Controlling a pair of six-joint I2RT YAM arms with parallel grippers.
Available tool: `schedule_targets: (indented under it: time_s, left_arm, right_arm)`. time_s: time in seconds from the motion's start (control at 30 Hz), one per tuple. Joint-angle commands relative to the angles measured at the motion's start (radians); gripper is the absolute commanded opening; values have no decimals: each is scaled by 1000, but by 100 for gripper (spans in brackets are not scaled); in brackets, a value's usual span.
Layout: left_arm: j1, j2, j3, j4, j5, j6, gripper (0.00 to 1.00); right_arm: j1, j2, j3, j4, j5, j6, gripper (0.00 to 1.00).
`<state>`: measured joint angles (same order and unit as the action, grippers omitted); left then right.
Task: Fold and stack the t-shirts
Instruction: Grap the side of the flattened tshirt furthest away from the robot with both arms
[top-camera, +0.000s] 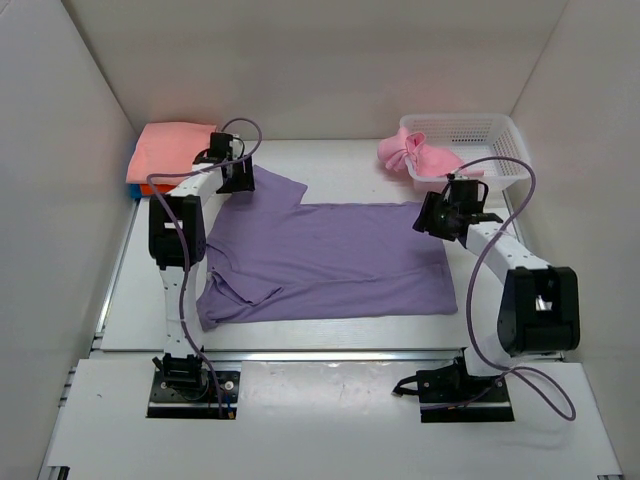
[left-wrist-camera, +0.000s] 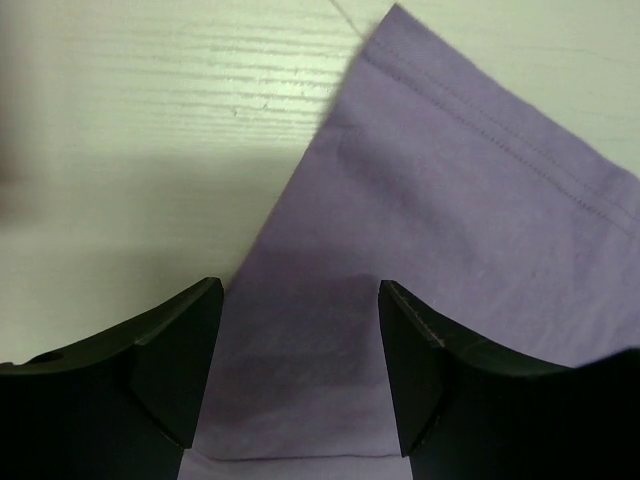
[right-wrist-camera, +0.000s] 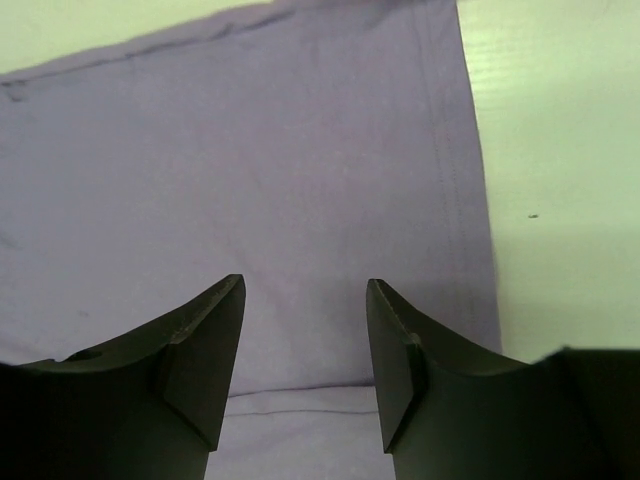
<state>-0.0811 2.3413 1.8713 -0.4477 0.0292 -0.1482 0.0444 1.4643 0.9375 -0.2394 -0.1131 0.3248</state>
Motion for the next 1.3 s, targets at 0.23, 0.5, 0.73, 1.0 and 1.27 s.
schedule_targets:
  time_s: [0.23, 0.5, 0.73, 1.0, 1.27]
  left_arm:
    - [-11, 35, 141, -210, 61, 98, 55]
    - [6, 81, 204, -263, 139, 93, 0]
    - [3, -100, -1, -87, 80, 58, 47]
    - [37, -94, 3, -81, 83, 35, 69]
    - [18, -40, 8, -118, 46, 52, 73]
  right_arm:
    - [-35, 192, 130, 50, 64, 86, 60]
    - [-43, 267, 205, 71, 113, 100, 61]
    - [-43, 369, 287, 74, 154, 95, 62]
    - [-63, 465, 363, 40, 158, 117, 62]
    - [-63, 522, 428, 8, 165, 105, 62]
